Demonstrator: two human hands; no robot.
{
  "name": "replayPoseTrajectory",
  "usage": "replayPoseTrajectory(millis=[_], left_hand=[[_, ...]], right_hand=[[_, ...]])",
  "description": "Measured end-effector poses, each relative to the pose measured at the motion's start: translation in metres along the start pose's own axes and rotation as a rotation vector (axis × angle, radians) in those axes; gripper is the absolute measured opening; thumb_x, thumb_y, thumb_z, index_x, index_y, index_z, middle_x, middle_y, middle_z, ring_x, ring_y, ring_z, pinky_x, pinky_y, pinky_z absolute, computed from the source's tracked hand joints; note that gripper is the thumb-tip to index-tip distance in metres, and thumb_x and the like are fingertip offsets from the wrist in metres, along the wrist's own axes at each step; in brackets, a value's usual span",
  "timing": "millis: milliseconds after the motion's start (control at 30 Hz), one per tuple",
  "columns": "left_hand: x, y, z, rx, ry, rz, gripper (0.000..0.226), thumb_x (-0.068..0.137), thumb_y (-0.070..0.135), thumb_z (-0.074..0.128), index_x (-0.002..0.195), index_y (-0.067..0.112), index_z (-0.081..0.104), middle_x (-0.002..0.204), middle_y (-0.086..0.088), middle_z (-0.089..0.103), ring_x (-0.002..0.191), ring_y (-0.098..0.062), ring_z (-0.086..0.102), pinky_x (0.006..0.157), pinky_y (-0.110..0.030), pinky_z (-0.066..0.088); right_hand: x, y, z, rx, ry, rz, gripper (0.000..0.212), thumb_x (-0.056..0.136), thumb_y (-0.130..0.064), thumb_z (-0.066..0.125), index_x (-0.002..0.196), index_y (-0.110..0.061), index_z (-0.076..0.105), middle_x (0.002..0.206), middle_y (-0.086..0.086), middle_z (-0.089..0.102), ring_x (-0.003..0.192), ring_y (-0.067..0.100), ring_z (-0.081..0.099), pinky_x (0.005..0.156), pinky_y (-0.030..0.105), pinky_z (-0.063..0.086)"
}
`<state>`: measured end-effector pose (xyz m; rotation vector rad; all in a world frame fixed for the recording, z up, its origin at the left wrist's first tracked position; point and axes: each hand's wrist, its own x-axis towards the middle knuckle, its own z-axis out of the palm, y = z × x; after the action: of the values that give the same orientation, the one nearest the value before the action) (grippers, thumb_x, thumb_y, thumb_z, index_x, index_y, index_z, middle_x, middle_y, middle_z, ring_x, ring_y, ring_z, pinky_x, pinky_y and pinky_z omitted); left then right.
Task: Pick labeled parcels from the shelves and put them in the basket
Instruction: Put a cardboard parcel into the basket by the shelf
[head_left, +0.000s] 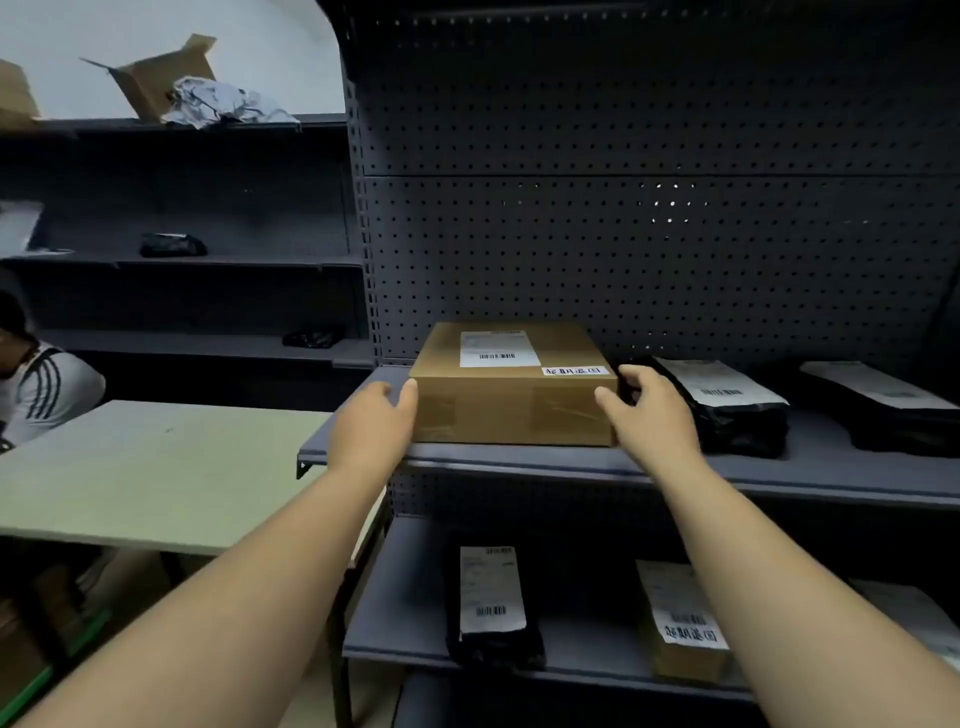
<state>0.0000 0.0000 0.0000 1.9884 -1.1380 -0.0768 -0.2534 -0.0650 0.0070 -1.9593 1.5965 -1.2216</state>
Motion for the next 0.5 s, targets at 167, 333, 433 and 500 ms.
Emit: replayPoseTrajectory(millis=[167,333,433,500], left_hand=[[0.047,0.008,0.003,-0.129,-0.105,-0.071,0.047,0.097,0.044,0.035,0.07,0.01,0.055,0.071,-0.009,0.054,0.075,-0.033,0.052,0.056,-0.032,0.032],[0.082,0.008,0.01,-0.444,-0.279,-0.287,0.051,0.092,0.048,0.045,0.12,0.007,0.056,0.106,-0.013,0.057,0.095,-0.031,0.054,0.081,-0.037,0.046],[0.098,0.008,0.017,-0.505,-0.379,-0.358,0.047,0.092,0.047,0.046,0.118,0.011,0.055,0.112,-0.012,0.06,0.102,-0.03,0.057,0.091,-0.042,0.047],[0.106,0.011,0.021,-0.542,-0.44,-0.377,0.039,0.092,0.044,0.047,0.112,0.012,0.058,0.108,-0.013,0.063,0.096,-0.029,0.06,0.083,-0.041,0.051]], right_hand=[[0.038,-0.005,0.015,0.255,-0.031,0.301,0.051,0.091,-0.041,0.052,0.132,-0.01,0.052,0.126,0.008,0.057,0.111,0.027,0.055,0.093,0.035,0.042],[0.066,-0.009,0.019,0.534,-0.14,0.548,0.03,0.093,-0.035,0.047,0.085,-0.011,0.062,0.081,0.004,0.064,0.073,0.019,0.057,0.06,0.029,0.043],[0.077,-0.007,0.014,0.572,-0.197,0.601,0.031,0.095,-0.033,0.046,0.075,-0.013,0.059,0.071,0.005,0.065,0.065,0.019,0.058,0.055,0.028,0.044],[0.082,-0.005,0.013,0.596,-0.233,0.648,0.031,0.096,-0.033,0.045,0.081,-0.011,0.061,0.069,0.006,0.068,0.06,0.02,0.063,0.052,0.027,0.048]])
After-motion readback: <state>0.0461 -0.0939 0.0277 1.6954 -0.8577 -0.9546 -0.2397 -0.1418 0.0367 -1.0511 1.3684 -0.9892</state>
